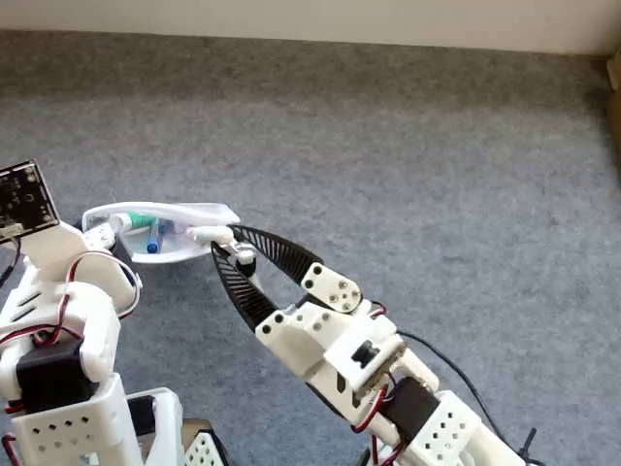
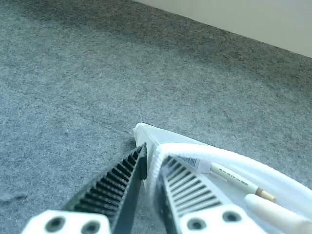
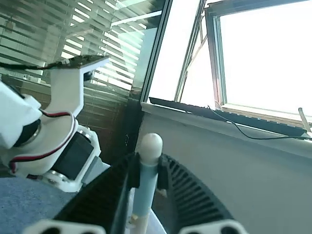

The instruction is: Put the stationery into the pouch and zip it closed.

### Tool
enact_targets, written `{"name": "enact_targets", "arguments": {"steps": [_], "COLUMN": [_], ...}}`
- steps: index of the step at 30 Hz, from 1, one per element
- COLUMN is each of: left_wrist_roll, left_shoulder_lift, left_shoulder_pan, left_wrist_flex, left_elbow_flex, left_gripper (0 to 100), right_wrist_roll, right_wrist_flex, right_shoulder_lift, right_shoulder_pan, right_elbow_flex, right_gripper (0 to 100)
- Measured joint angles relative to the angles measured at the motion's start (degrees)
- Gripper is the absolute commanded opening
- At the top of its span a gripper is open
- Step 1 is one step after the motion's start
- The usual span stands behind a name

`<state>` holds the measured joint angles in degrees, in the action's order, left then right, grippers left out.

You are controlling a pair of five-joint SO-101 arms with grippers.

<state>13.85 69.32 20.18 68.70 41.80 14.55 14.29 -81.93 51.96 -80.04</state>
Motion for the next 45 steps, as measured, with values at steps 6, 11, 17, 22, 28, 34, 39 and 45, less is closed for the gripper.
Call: {"name": "enact_targets", "arguments": {"steps": [6,11,17,22,28,34,39,45], "left_wrist_roll": [0.0,0.0,0.0,0.0,0.0,0.0,0.0,0.0], "left_shoulder_lift": [0.0,0.0,0.0,0.0,0.0,0.0,0.0,0.0], "left_shoulder_pan": [0.0,0.0,0.0,-0.18,-0.09,-0.09,0.0,-0.09], "left_wrist_flex": [0.0,0.0,0.0,0.0,0.0,0.0,0.0,0.0], "left_elbow_flex": [0.0,0.0,0.0,0.09,0.09,0.09,0.09,0.09], "left_gripper": [2,2,2,2,2,2,2,2], "right_wrist_roll": [-10.46,-14.59,-15.12,-15.12,-15.12,-15.21,-15.21,-15.21], "right_wrist_flex": [-1.76,-10.02,-10.37,-10.37,-10.37,-10.29,-10.29,-11.96], "right_shoulder_lift": [0.09,0.09,2.81,13.54,20.84,22.86,23.03,23.38], "right_shoulder_pan": [-0.26,-0.26,-0.26,-0.09,-0.18,0.97,1.93,2.64], "right_elbow_flex": [-1.23,-1.23,-1.14,1.67,5.27,5.54,5.54,5.63], "right_gripper": [0.5,0.5,0.5,0.5,0.5,0.5,4.2,17.6]}}
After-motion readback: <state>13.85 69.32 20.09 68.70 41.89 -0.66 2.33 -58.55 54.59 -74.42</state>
